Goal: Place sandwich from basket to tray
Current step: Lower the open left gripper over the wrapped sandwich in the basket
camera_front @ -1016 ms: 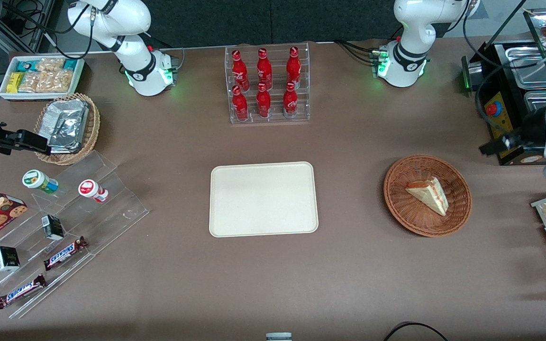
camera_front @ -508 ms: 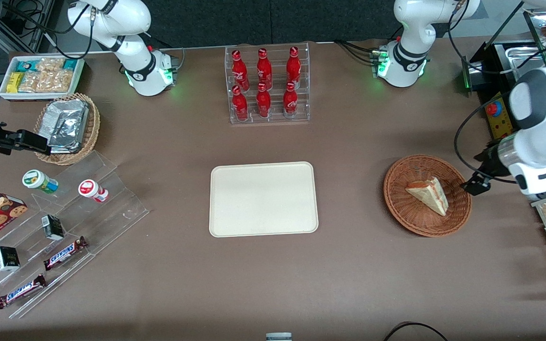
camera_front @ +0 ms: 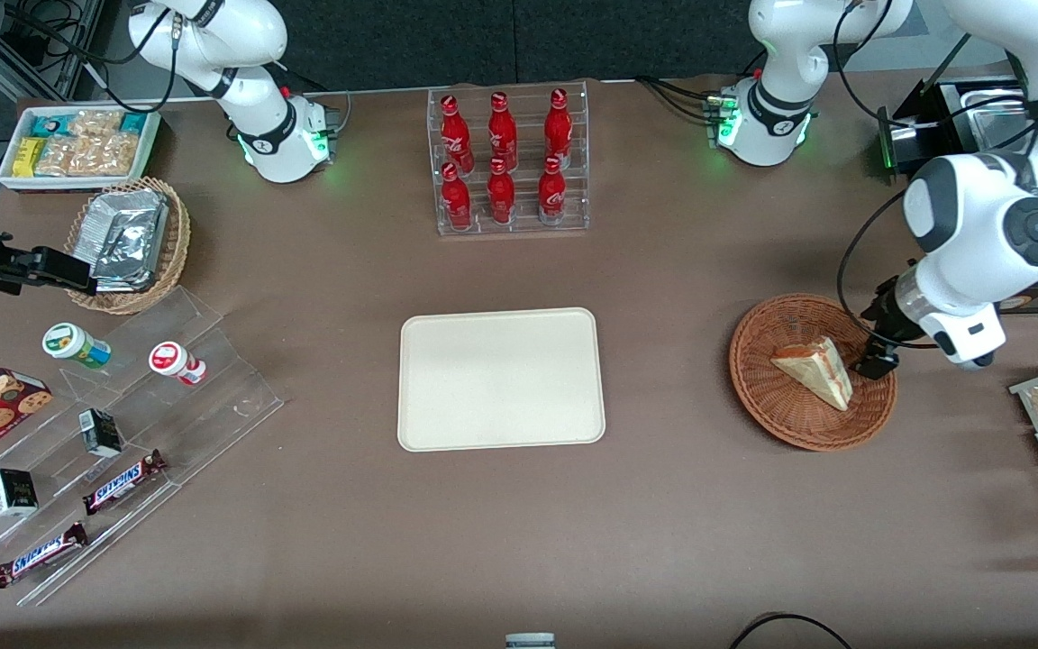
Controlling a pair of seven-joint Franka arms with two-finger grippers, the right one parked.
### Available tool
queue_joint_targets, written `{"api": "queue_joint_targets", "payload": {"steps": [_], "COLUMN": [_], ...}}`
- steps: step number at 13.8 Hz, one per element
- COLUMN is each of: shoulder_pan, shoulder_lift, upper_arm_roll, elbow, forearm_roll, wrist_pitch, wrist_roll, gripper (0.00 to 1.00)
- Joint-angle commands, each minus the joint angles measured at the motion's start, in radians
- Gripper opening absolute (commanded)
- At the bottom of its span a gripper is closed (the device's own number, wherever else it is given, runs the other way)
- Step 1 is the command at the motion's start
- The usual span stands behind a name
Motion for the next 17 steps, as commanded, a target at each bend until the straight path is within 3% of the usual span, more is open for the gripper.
{"api": "queue_joint_targets", "payload": {"steps": [1, 17], "shoulder_pan": [-0.029, -0.046], "shoulder_lift": [0.014, 0.129], "upper_arm_roll": [0.000, 0.000], "elbow": [-0.020, -0.022], "forearm_roll": [0.018, 0.029], "wrist_pitch": [0.046, 0.158], "wrist_roll": [-0.006, 0.051], "gripper": [1.00, 1.00]}}
